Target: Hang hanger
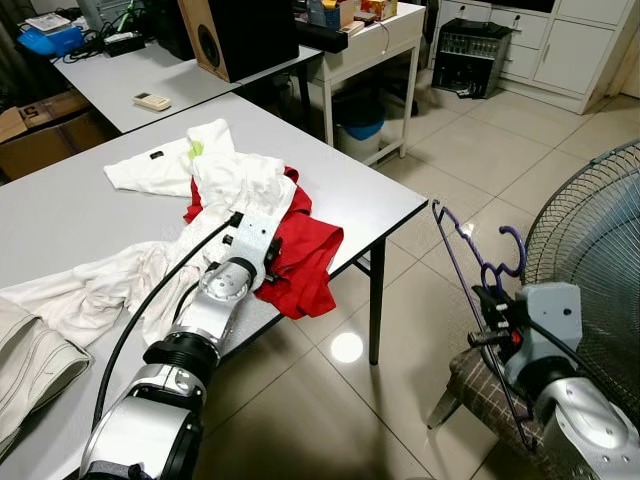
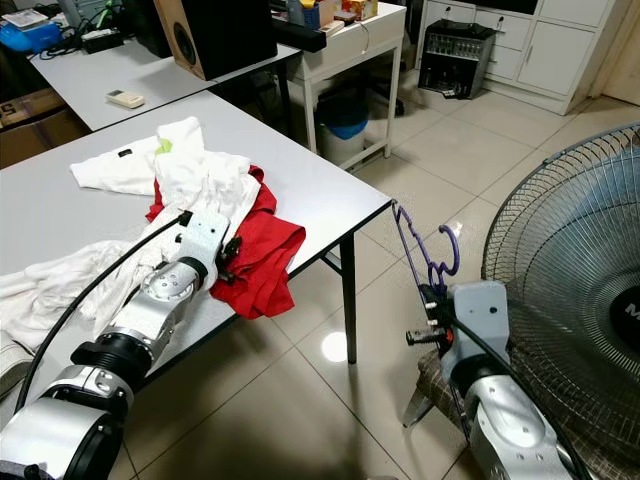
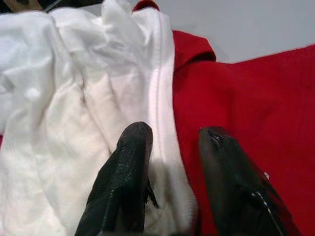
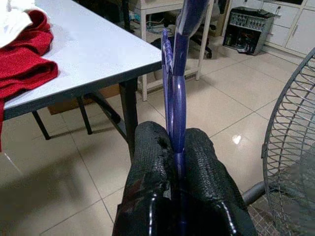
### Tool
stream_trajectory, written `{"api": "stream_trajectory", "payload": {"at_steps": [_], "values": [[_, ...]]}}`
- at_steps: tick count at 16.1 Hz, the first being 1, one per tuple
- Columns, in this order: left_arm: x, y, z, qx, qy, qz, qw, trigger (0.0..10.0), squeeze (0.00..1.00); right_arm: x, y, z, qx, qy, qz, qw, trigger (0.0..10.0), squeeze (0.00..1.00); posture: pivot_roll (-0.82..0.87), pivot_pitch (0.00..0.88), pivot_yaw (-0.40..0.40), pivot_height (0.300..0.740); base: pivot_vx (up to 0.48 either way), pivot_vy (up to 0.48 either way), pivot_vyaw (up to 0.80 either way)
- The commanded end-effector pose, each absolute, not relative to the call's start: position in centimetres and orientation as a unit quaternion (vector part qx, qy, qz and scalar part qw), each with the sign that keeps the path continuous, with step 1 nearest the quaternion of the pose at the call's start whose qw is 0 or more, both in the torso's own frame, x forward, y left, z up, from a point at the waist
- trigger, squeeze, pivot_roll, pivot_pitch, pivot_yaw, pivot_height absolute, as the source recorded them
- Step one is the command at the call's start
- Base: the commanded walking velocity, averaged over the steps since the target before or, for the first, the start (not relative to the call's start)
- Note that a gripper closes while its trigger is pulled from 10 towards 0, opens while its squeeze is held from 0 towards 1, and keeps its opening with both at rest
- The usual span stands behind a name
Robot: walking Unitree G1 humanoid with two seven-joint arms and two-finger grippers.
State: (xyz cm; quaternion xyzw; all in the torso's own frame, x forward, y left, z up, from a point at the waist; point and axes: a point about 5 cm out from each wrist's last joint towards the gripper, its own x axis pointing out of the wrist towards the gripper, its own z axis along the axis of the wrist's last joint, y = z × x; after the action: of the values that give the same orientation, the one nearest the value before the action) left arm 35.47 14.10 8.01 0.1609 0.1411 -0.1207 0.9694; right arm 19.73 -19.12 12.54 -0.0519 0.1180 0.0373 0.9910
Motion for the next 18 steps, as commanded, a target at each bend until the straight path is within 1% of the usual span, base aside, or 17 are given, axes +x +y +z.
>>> {"api": "stream_trajectory", "payload": {"at_steps": [1, 2, 3, 4, 5, 6, 7, 8, 9, 10, 14, 18], "values": [[35.5, 14.9, 7.9, 0.169, 0.146, -0.103, 0.969, 10.0, 0.0, 19.8, -18.7, 12.8, -0.051, 0.115, 0.047, 0.991, 10.0, 0.0, -0.33, 0.0, 0.097, 0.74, 0.0, 0.0, 0.0], [35.6, 15.1, 7.8, 0.172, 0.149, -0.097, 0.969, 10.0, 0.0, 19.8, -18.7, 12.8, -0.051, 0.115, 0.048, 0.991, 10.0, 0.0, -0.33, 0.0, 0.096, 0.74, 0.0, 0.0, 0.0], [35.6, 15.6, 7.6, 0.183, 0.155, -0.082, 0.967, 9.1, 0.0, 20.1, -18.5, 12.9, -0.05, 0.114, 0.052, 0.991, 10.0, 0.0, -0.33, 0.0, 0.094, 0.74, 0.0, 0.0, 0.0], [35.5, 16.0, 7.4, 0.196, 0.159, -0.073, 0.965, 6.3, 0.0, 20.3, -18.4, 12.9, -0.05, 0.113, 0.056, 0.991, 10.0, 0.0, -0.33, 0.0, 0.092, 0.74, 0.0, 0.0, 0.0], [35.5, 16.3, 7.2, 0.199, 0.165, -0.073, 0.963, 4.2, 0.0, 20.5, -18.2, 13.0, -0.05, 0.113, 0.058, 0.991, 10.0, 0.0, -0.33, 0.0, 0.091, 0.74, 0.0, 0.0, 0.0], [35.4, 16.4, 7.1, 0.199, 0.168, -0.073, 0.963, 3.3, 0.0, 20.5, -18.1, 13.0, -0.051, 0.112, 0.061, 0.991, 10.0, 0.0, -0.33, 0.0, 0.092, 0.74, 0.0, 0.0, 0.0], [35.4, 16.4, 7.0, 0.199, 0.168, -0.073, 0.963, 2.9, 0.0, 20.5, -18.1, 13.0, -0.051, 0.112, 0.062, 0.99, 10.0, 0.0, -0.33, 0.0, 0.093, 0.74, 0.0, 0.0, 0.0], [35.5, 16.4, 7.0, 0.2, 0.168, -0.072, 0.963, 1.8, 0.0, 20.6, -18.0, 13.0, -0.052, 0.112, 0.064, 0.99, 10.0, 0.0, -0.34, 0.0, 0.096, 0.74, 0.0, 0.0, 0.0], [35.5, 16.3, 7.1, 0.2, 0.166, -0.072, 0.963, 1.1, 0.0, 20.6, -18.0, 12.9, -0.054, 0.114, 0.064, 0.99, 10.0, 0.0, -0.34, 0.0, 0.094, 0.74, 0.0, 0.0, 0.0], [35.7, 16.1, 7.2, 0.199, 0.163, -0.073, 0.964, 0.0, 0.0, 20.7, -18.0, 12.8, -0.055, 0.114, 0.064, 0.99, 10.0, 0.0, -0.33, 0.0, 0.094, 0.74, 0.0, 0.0, 0.0], [35.7, 16.1, 7.2, 0.201, 0.167, -0.077, 0.962, 0.0, 0.0, 21.0, -17.6, 12.7, -0.058, 0.115, 0.074, 0.989, 10.0, 0.0, -0.33, 0.0, 0.098, 0.74, 0.0, 0.0, 0.0], [36.3, 16.3, 8.3, 0.162, 0.145, -0.074, 0.973, 0.0, 0.0, 21.3, -17.4, 12.6, -0.058, 0.112, 0.077, 0.989, 10.0, 0.0, -0.32, 0.0, 0.099, 0.74, 0.0, 0.0, 0.0]]}}
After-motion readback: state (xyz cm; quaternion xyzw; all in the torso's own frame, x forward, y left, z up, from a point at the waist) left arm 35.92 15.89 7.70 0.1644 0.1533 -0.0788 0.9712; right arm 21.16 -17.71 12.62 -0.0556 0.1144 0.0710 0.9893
